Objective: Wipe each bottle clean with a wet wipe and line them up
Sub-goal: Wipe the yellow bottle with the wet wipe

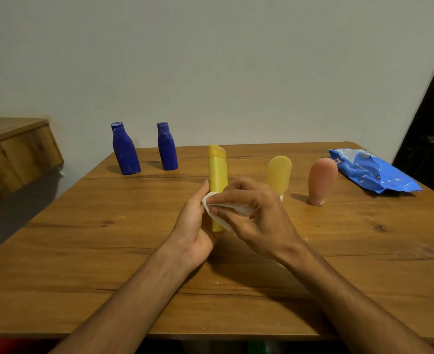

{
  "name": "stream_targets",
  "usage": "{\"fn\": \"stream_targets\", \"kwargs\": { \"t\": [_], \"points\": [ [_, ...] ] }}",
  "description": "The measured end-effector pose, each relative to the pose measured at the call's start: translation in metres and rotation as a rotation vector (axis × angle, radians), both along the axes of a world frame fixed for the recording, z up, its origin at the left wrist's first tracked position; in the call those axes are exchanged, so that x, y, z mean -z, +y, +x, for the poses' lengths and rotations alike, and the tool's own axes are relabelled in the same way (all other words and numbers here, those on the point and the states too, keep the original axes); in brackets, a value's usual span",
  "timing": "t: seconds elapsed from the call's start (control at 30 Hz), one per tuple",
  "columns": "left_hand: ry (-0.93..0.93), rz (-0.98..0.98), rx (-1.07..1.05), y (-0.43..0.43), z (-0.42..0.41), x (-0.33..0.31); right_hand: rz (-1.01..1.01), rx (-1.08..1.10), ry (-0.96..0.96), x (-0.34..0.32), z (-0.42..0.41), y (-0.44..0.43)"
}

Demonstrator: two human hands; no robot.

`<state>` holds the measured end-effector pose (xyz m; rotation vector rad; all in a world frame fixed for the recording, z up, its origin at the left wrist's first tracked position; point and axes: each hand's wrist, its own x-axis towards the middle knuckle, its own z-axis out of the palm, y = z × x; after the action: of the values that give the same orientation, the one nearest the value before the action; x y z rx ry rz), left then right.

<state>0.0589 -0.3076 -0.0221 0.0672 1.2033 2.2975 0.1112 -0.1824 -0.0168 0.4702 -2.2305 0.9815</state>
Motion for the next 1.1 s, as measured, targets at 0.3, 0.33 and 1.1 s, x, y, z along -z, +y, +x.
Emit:
{"fn": "stream_targets", "kwargs": {
  "t": [0.3, 0.33, 1.1],
  "points": [
    [0.078, 0.052, -0.016, -0.0034, -0.0035, -0.0022, -0.062, 0.200, 0.038, -0.0036, 0.0019, 0.0043],
    [0.087, 0.059, -0.010, -0.0031, -0.0030, -0.0024, -0.094, 0.211, 0.030, -0.0051, 0.0024, 0.0048],
    [0.108, 0.116, 0.058, -0.0043, 0.0030, -0.0079, -0.246, 0.236, 0.035, -0.0075, 0.0034, 0.0034]
  ]
}}
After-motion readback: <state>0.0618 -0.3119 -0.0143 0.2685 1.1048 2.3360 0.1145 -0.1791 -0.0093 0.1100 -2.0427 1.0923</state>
